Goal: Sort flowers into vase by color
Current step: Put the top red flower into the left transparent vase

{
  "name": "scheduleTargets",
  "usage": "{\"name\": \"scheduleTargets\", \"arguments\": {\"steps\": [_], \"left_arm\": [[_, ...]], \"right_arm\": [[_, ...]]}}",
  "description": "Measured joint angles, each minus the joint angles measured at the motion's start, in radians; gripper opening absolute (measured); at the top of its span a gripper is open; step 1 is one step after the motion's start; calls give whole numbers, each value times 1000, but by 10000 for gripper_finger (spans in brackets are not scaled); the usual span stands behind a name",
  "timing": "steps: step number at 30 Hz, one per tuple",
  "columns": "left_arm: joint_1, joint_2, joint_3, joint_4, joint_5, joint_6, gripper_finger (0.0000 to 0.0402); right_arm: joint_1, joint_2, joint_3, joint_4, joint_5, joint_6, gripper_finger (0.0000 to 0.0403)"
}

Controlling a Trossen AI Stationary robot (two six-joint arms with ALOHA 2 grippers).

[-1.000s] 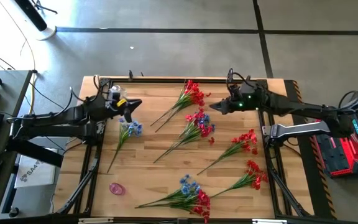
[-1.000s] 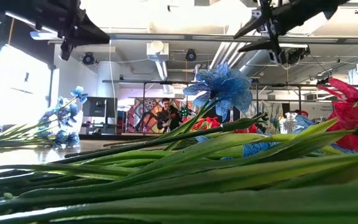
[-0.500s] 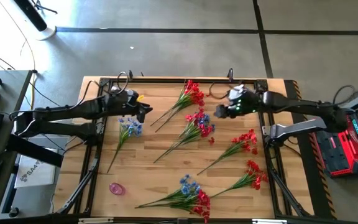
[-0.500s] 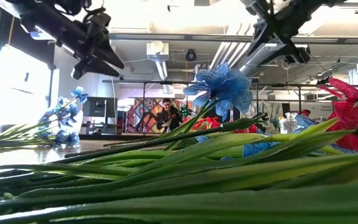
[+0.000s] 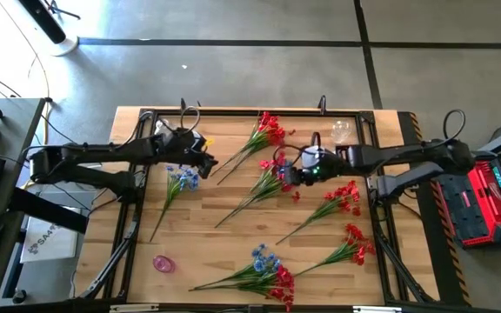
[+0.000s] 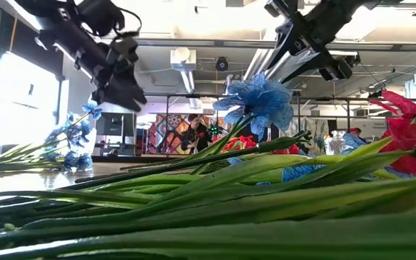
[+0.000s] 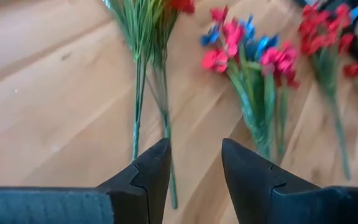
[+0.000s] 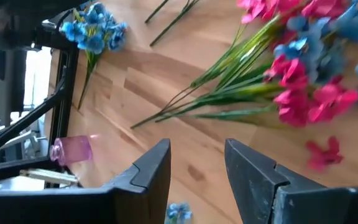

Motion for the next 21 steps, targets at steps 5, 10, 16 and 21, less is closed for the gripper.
{"name": "scheduleTargets", "arguments": {"steps": [5, 10, 16, 21], "left_arm": [[5, 100, 47, -7, 10, 43, 133], [4, 204, 112, -8, -5, 100, 133], [12, 381, 223, 1, -18, 190, 133], [32, 525, 343, -54, -62, 212, 133]], "right_arm": [[57, -4, 0, -2, 5, 31, 140], [107, -4, -1, -68, 52, 55, 140], [156, -4, -1, -271, 103, 92, 140], [197, -4, -1, -353, 106, 123, 140]]}}
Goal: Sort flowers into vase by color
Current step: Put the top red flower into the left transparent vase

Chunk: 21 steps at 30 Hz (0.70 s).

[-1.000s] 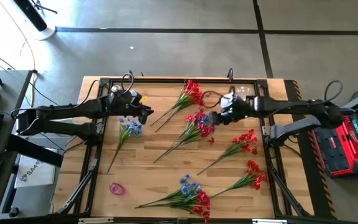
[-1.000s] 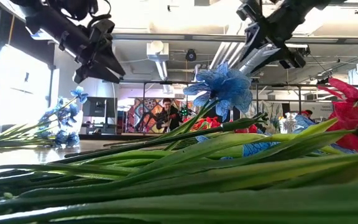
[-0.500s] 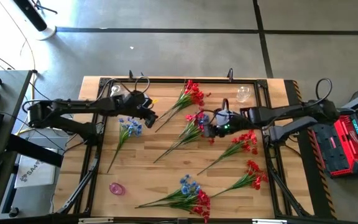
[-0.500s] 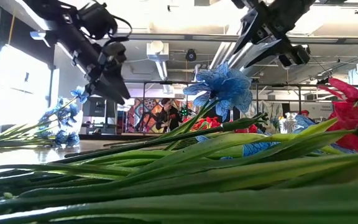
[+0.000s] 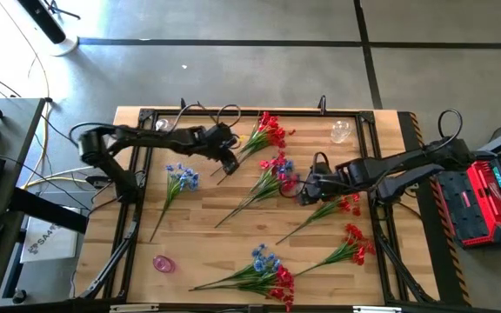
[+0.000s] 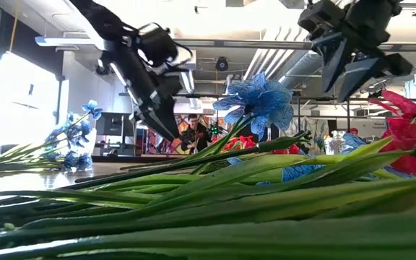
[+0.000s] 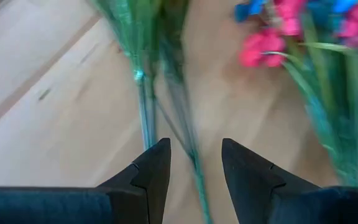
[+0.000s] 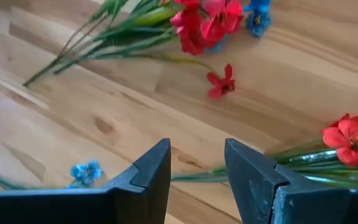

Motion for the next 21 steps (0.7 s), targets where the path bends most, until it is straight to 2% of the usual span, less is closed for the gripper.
{"name": "scheduleTargets", "arguments": {"steps": [6, 12, 18, 21], "left_arm": [[47, 128, 138, -86, -4, 89, 133], [62, 246, 239, -171, 33, 163, 133], [64, 312, 274, -216, 41, 164, 130], [64, 312, 275, -226, 41, 162, 113]], "right_arm": [[18, 0, -3, -33, 17, -21, 140], [18, 0, -83, 18, -15, -26, 140], [16, 0, -150, 125, -39, -27, 140], [14, 1, -167, 162, -39, -31, 140]]}}
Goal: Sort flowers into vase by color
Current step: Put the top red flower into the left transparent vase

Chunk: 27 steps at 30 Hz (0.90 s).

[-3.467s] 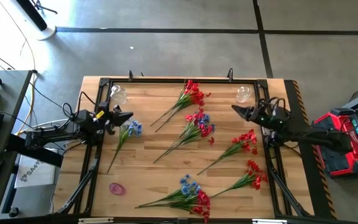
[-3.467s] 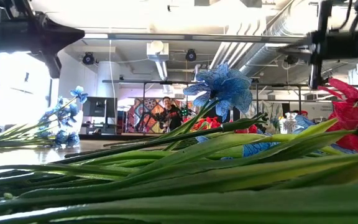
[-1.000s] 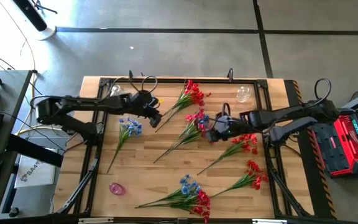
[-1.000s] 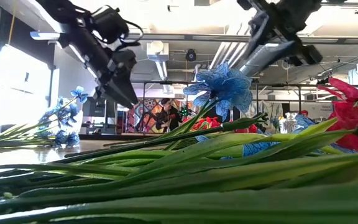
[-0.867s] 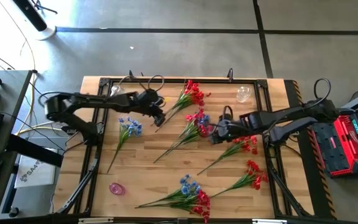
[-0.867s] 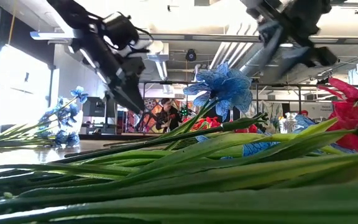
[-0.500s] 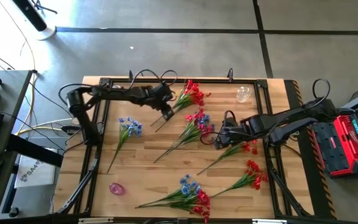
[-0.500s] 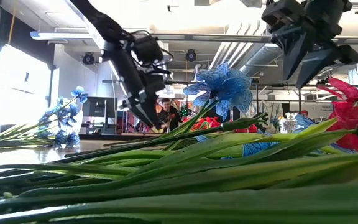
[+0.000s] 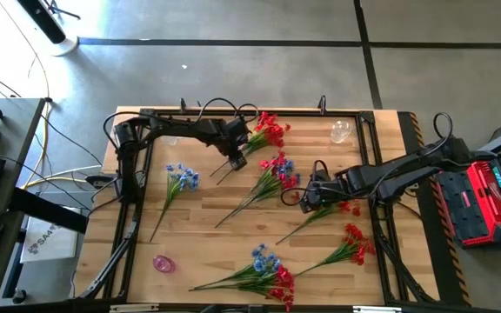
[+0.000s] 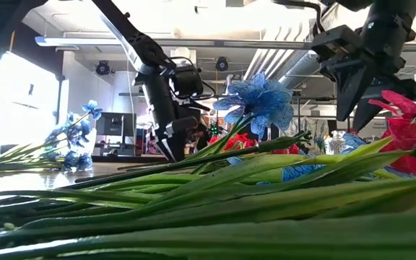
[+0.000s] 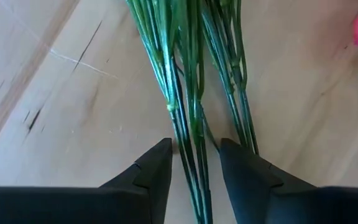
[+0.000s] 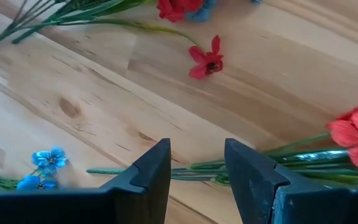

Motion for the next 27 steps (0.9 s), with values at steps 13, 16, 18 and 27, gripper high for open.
{"name": "scheduleTargets", "arguments": {"steps": [13, 16, 18, 27], "left_arm": [[-1, -108, -2, -64, 11, -4, 4], [-1, -157, -2, -72, 10, -7, 6], [-1, -199, -2, -76, 23, -16, 5], [-25, -405, -2, 82, 224, -69, 1]], "right_arm": [[0, 0, -12, 56, 9, -10, 140], [0, 0, -12, 76, 10, -11, 140], [0, 0, -12, 101, 19, -14, 140], [-8, 0, -12, 566, 233, -183, 140]]}}
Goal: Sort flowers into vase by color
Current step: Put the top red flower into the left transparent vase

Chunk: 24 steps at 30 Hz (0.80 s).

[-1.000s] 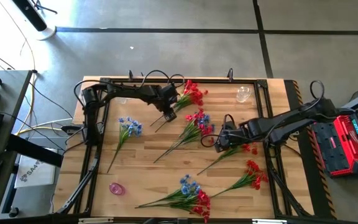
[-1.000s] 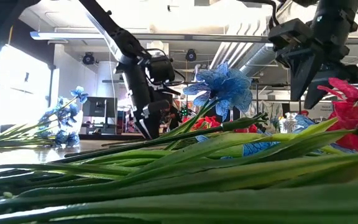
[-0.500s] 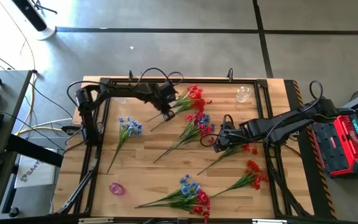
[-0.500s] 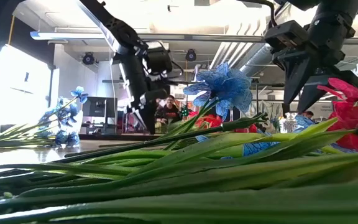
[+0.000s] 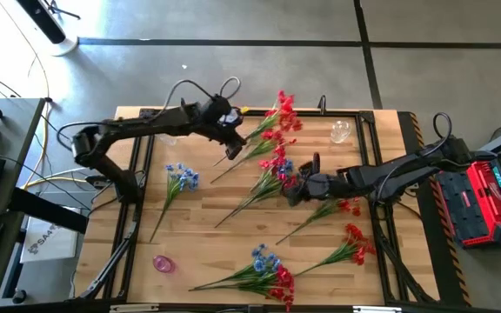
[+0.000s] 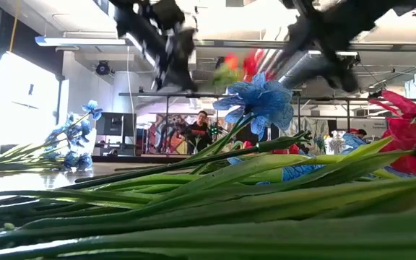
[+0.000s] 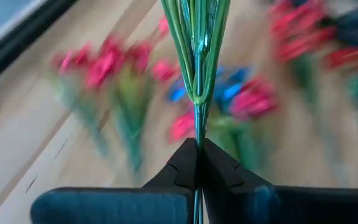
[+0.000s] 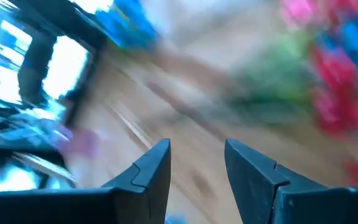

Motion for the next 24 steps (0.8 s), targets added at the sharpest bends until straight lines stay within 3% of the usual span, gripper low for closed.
{"name": "scheduleTargets", "arguments": {"steps": [3, 8, 16, 21, 24], "left_arm": [[-23, -49, 0, 79, 88, 0, 1], [-72, -92, 0, 172, 214, -16, 0], [-148, -100, 0, 182, 254, -27, 0], [-186, -100, 0, 183, 254, -27, 0], [-201, -100, 0, 184, 254, -27, 0]], "right_arm": [[-7, 0, 1, 168, 70, -111, 140], [-17, 0, 1, 381, 90, -314, 141], [-23, -1, 5, 557, 119, -565, 189], [-54, -1, 5, 588, 143, -615, 229], [-77, -1, 5, 635, 97, -646, 234]]}}
